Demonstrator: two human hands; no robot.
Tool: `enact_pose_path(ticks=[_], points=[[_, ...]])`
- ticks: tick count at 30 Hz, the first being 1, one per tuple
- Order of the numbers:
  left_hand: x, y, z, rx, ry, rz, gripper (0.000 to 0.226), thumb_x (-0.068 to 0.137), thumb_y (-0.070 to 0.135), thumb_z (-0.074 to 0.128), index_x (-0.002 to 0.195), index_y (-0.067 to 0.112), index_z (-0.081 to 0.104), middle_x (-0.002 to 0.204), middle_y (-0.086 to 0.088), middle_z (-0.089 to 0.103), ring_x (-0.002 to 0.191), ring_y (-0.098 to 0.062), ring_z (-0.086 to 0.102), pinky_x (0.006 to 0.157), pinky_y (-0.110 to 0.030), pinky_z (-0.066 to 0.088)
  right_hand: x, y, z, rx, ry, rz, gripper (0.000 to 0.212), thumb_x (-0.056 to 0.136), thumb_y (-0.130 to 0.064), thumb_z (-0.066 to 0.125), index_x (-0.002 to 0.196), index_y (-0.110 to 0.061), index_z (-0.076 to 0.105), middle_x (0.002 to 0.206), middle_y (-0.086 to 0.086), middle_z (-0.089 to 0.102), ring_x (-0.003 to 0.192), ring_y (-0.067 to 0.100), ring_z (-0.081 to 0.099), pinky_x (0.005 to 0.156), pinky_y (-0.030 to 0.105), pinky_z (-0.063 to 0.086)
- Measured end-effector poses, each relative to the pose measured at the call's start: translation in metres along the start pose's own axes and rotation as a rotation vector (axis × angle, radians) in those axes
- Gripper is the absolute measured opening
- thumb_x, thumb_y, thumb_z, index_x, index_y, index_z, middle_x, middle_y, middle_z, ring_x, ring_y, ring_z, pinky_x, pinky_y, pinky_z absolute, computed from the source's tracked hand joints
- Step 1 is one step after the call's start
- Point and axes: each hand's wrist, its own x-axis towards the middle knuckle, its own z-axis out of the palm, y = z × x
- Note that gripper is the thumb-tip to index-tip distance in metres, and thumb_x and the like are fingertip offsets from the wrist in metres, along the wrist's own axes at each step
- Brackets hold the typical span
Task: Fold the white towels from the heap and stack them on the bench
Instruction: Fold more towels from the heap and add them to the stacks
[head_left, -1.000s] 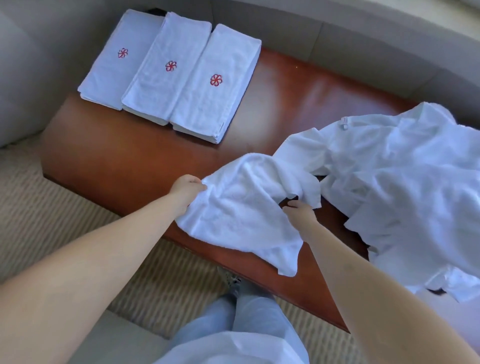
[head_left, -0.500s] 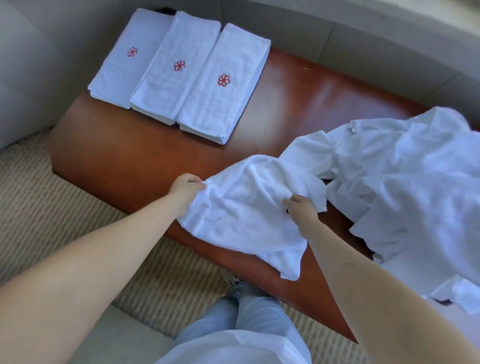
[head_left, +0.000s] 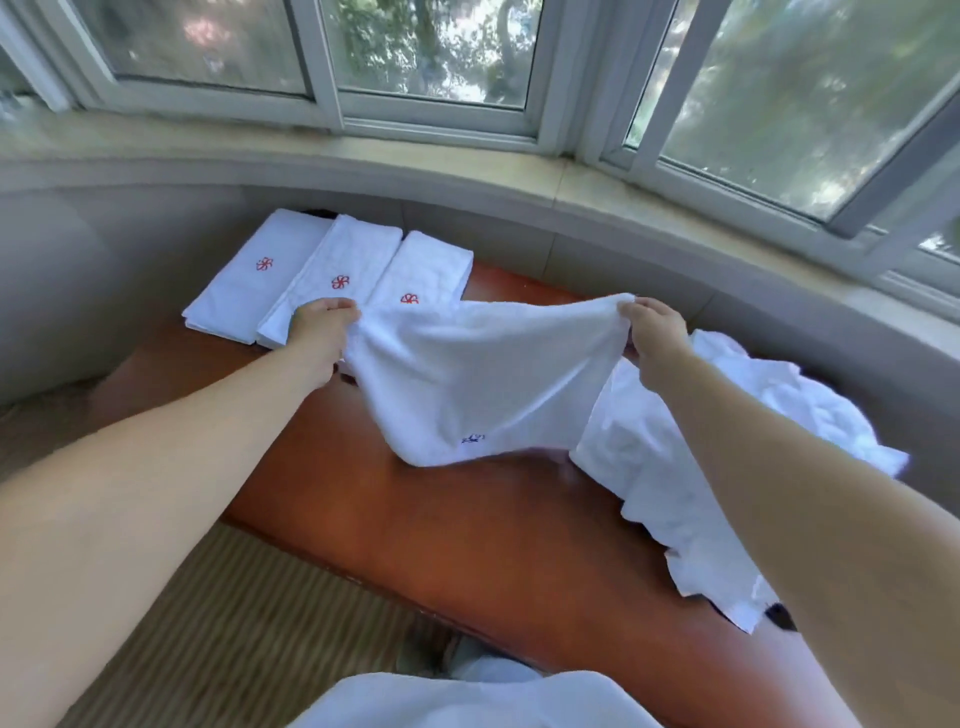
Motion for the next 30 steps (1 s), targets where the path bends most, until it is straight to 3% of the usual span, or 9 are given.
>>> enact_pose_path(ticks=[4, 8, 12, 16, 20, 23, 25, 27, 30], points=[[-0.015, 0.041, -0.002, -0.065, -0.016, 0.073, 0.013, 0.092, 0.009, 0.068, 0.092, 0.022, 0.07, 0.096, -0.004, 0.067, 0.079, -0.018, 0.059, 0.079, -0.033, 0.052, -0.011, -0.041, -0.016, 0.001, -0.037, -0.002, 0.02, 0.079, -0.014, 0.061, 0.095, -0.004, 0.068, 0.086, 0.011, 0.057, 0.073, 0.029, 0.054, 0.073, 0.044, 0.054], [-0.024, 0.065, -0.007, -0.06, -0.023, 0.125, 0.013, 0.094, 0.014, 0.068, 0.106, 0.019, 0.071, 0.098, 0.0, 0.067, 0.084, -0.014, 0.061, 0.09, -0.032, 0.057, -0.021, -0.065, -0.018, 0.096, 0.01, -0.083, 0.032, 0.084, -0.012, 0.071, 0.114, -0.019, 0.062, 0.095, 0.006, 0.062, 0.075, 0.022, 0.061, 0.076, 0.037, 0.058], [-0.027, 0.082, -0.014, -0.022, -0.037, 0.156, 0.015, 0.095, 0.013, 0.068, 0.109, 0.017, 0.07, 0.105, -0.004, 0.064, 0.087, -0.019, 0.058, 0.093, -0.035, 0.055, -0.027, -0.08, -0.019, 0.033, -0.017, -0.126, 0.024, 0.082, -0.001, 0.065, 0.092, -0.022, 0.071, 0.091, 0.004, 0.062, 0.087, 0.023, 0.056, 0.08, 0.036, 0.049], [-0.025, 0.096, -0.021, 0.075, -0.136, 0.156, 0.03, 0.092, 0.005, 0.069, 0.121, 0.009, 0.069, 0.11, -0.009, 0.064, 0.091, -0.022, 0.058, 0.081, -0.032, 0.051, -0.031, -0.084, -0.024, -0.228, -0.061, -0.207, 0.039, 0.077, 0.009, 0.061, 0.097, -0.022, 0.072, 0.086, 0.002, 0.062, 0.081, 0.019, 0.054, 0.068, 0.025, 0.045], [-0.02, 0.103, -0.03, 0.407, -0.303, 0.158, 0.043, 0.088, 0.001, 0.072, 0.127, 0.016, 0.064, 0.129, -0.004, 0.06, 0.122, -0.019, 0.056, 0.105, -0.032, 0.047, -0.032, -0.08, -0.031, -0.546, -0.022, -0.307, 0.027, 0.086, -0.002, 0.055, 0.093, -0.022, 0.071, 0.077, -0.001, 0.059, 0.066, 0.015, 0.052, 0.055, 0.02, 0.041], [-0.016, 0.1, -0.029, 0.642, -0.331, 0.227, 0.05, 0.088, 0.003, 0.074, 0.136, 0.014, 0.061, 0.131, -0.003, 0.056, 0.124, -0.023, 0.056, 0.107, -0.036, 0.048, -0.027, -0.074, -0.038, -0.757, -0.017, -0.359, 0.023, 0.091, -0.007, 0.048, 0.073, -0.01, 0.063, 0.065, 0.004, 0.047, 0.063, 0.025, 0.043, 0.047, 0.022, 0.034], [-0.018, 0.097, -0.027, 0.755, -0.281, 0.313, 0.036, 0.09, 0.014, 0.075, 0.125, 0.018, 0.066, 0.118, -0.003, 0.061, 0.112, -0.023, 0.059, 0.098, -0.035, 0.051, -0.025, -0.069, -0.04, -0.883, -0.008, -0.368, 0.025, 0.095, -0.011, 0.045, 0.075, -0.004, 0.058, 0.069, 0.01, 0.049, 0.068, 0.028, 0.046, 0.054, 0.029, 0.035], [-0.019, 0.093, -0.026, 0.815, -0.2, 0.395, 0.009, 0.092, 0.025, 0.074, 0.096, 0.019, 0.067, 0.092, -0.002, 0.06, 0.092, -0.023, 0.059, 0.075, -0.032, 0.045, -0.026, -0.066, -0.041, -0.998, -0.008, -0.379, 0.027, 0.098, -0.012, 0.042, 0.079, -0.002, 0.058, 0.074, 0.012, 0.053, 0.075, 0.032, 0.053, 0.061, 0.032, 0.037], [-0.017, 0.088, -0.03, 0.83, -0.158, 0.46, 0.04, 0.094, 0.029, 0.068, 0.064, 0.017, 0.044, 0.067, -0.002, 0.045, 0.068, -0.025, 0.044, 0.061, -0.031, 0.027, -0.028, -0.065, -0.04, -1.108, -0.02, -0.395, 0.028, 0.101, -0.013, 0.04, 0.09, 0.0, 0.062, 0.089, 0.016, 0.061, 0.094, 0.038, 0.061, 0.069, 0.034, 0.04]])
